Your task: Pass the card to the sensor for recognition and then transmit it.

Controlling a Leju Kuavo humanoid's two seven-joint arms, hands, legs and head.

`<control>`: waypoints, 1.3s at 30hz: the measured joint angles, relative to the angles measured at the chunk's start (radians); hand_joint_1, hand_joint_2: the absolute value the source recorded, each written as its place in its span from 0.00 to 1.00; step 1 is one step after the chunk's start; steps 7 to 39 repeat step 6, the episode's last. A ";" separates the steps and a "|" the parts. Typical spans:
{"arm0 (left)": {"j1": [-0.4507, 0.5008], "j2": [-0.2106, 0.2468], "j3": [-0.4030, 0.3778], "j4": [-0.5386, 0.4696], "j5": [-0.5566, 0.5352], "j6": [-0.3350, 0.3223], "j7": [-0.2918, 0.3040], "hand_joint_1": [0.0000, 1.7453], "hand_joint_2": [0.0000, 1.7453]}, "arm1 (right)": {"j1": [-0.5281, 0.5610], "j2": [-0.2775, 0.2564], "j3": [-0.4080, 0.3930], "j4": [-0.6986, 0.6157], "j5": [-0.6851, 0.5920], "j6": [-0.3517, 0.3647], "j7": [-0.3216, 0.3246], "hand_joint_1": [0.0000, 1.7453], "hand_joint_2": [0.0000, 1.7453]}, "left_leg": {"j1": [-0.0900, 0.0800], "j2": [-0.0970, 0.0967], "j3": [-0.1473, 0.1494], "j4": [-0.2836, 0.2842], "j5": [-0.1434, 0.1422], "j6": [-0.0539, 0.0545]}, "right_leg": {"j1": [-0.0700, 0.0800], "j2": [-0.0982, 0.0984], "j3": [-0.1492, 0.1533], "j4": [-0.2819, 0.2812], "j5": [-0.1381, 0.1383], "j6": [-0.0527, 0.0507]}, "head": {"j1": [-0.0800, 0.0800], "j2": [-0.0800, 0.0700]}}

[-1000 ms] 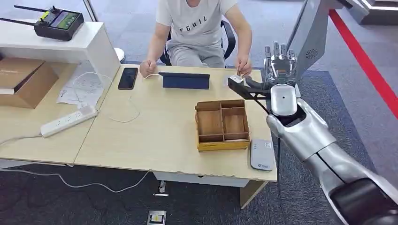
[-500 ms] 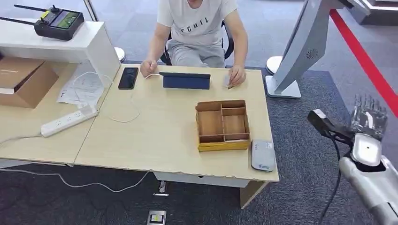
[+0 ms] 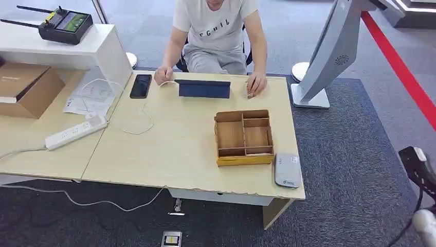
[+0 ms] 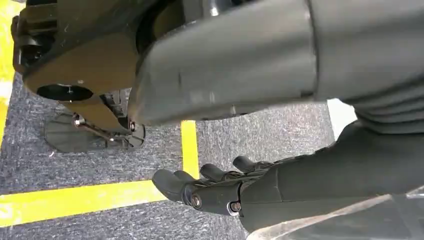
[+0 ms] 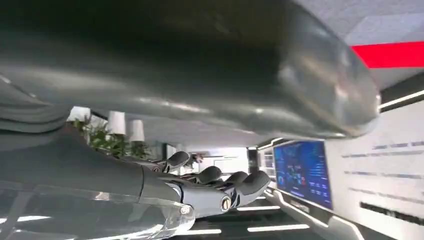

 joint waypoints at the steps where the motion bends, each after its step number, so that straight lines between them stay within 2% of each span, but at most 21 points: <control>1: -0.001 -0.001 0.000 0.000 0.004 0.002 0.004 0.00 0.00 | 0.004 0.004 -0.016 0.007 -0.004 0.001 0.000 0.00 0.00 | 0.000 0.000 0.000 0.000 0.000 0.000 | 0.000 0.000 0.000 0.000 0.000 0.000 | 0.000 0.000; 3: -0.001 -0.003 0.001 0.001 0.006 0.010 0.010 0.00 0.00 | 0.027 0.017 -0.042 0.027 -0.032 -0.003 -0.022 0.00 0.00 | 0.000 0.000 0.000 0.000 0.000 0.000 | 0.000 0.000 0.000 0.000 0.000 0.000 | 0.000 0.000; 4: -0.001 -0.004 0.001 0.001 0.010 0.016 0.001 0.00 1.00 | 0.040 0.029 -0.055 0.047 -0.061 -0.016 -0.055 0.00 0.00 | 0.001 0.000 0.000 0.000 0.000 0.000 | 0.001 0.000 0.000 0.000 0.000 0.000 | 0.000 0.000; 6: -0.001 -0.006 0.004 0.001 0.022 0.034 -0.033 0.00 1.00 | 0.075 0.070 -0.085 0.100 -0.134 -0.058 -0.149 0.00 0.00 | 0.001 0.000 0.000 0.000 0.000 0.000 | 0.001 0.000 0.000 0.000 0.000 0.000 | 0.001 0.000; 39: -0.001 -0.006 0.004 0.001 0.022 0.034 -0.033 0.00 1.00 | 0.075 0.070 -0.085 0.100 -0.134 -0.058 -0.149 0.00 0.00 | 0.001 0.000 0.000 0.000 0.000 0.000 | 0.001 0.000 0.000 0.000 0.000 0.000 | 0.001 0.000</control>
